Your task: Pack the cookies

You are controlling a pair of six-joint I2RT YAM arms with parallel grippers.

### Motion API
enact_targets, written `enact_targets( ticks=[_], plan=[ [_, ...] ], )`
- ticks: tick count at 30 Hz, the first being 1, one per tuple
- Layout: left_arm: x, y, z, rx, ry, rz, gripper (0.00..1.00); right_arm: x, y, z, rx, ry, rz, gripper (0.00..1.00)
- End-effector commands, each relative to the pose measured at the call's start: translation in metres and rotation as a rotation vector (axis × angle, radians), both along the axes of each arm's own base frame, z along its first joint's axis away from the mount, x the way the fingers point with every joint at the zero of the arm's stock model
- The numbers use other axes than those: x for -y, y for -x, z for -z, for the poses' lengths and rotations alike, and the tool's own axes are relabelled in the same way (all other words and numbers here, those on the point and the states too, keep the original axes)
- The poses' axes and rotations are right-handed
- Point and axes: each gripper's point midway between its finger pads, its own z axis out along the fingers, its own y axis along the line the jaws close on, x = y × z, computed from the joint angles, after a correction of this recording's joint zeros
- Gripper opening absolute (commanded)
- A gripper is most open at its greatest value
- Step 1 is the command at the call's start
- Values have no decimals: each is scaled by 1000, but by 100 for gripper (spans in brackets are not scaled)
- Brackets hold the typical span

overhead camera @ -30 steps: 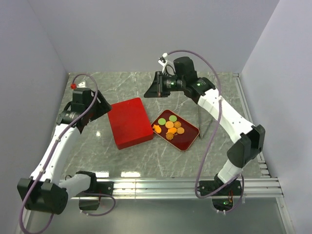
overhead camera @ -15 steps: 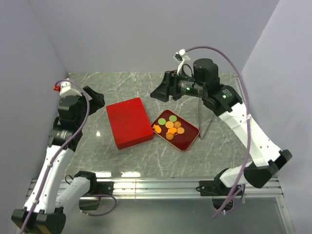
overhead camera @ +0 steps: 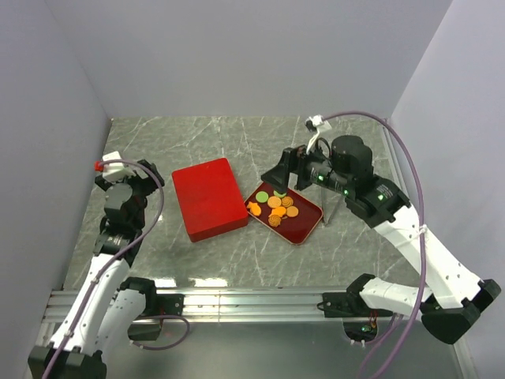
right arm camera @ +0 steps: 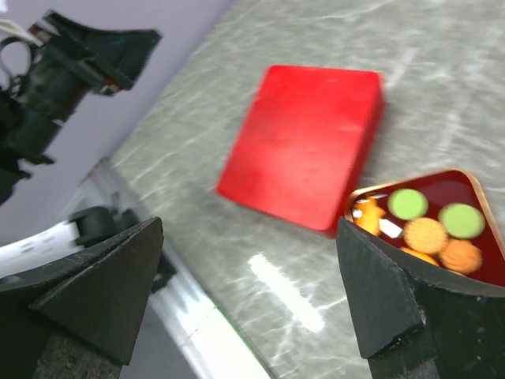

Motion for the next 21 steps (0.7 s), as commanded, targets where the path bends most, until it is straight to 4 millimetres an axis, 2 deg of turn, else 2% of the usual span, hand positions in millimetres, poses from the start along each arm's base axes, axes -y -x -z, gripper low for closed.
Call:
enact_targets(
  ticks=[1, 2, 3, 4, 5, 7, 8, 9, 11, 12, 13, 14, 15, 16, 17, 21],
  plan=[
    [-23, -6, 30, -47, -11, -151, 94, 25, -15, -3, 105, 16, 157, 97],
    [-26, -8, 41, -70, -14, -170, 94, 30, -16, 11, 100, 42, 174, 97],
    [-27, -12, 51, -80, -15, -184, 96, 38, -15, 7, 142, 47, 198, 97],
    [-26, -12, 65, -101, -23, -175, 96, 41, -14, 12, 153, 59, 202, 97],
    [-25, -14, 71, -103, -31, -160, 96, 44, -14, 15, 172, 64, 208, 97],
    [-17, -20, 83, -86, -41, -110, 96, 47, -8, 35, 226, 94, 170, 97],
    [-16, -21, 86, -75, -40, -99, 97, 46, -5, 54, 234, 127, 136, 98],
    [-15, -21, 100, -90, -41, -88, 97, 49, -2, 51, 292, 145, 119, 98],
    [-13, -28, 95, -29, -27, -53, 97, 56, -5, 65, 273, 170, 157, 100],
    [-14, -29, 110, -60, -39, -48, 96, 59, -3, 69, 264, 177, 166, 100],
    [-17, -33, 105, -29, -37, -42, 97, 62, -4, 75, 256, 193, 176, 100],
    [-18, -35, 119, -60, -42, -40, 97, 63, -3, 85, 252, 213, 168, 100],
    [-18, -38, 123, -64, -46, -26, 97, 64, -2, 91, 245, 221, 166, 100],
    [-19, -42, 118, -38, -52, -18, 97, 65, -2, 95, 241, 225, 171, 100],
    [-18, -44, 130, -65, -62, -11, 97, 70, -4, 106, 216, 236, 203, 100],
    [-17, -59, 128, -52, -86, 6, 97, 83, -9, 118, 183, 204, 287, 100]
  ],
)
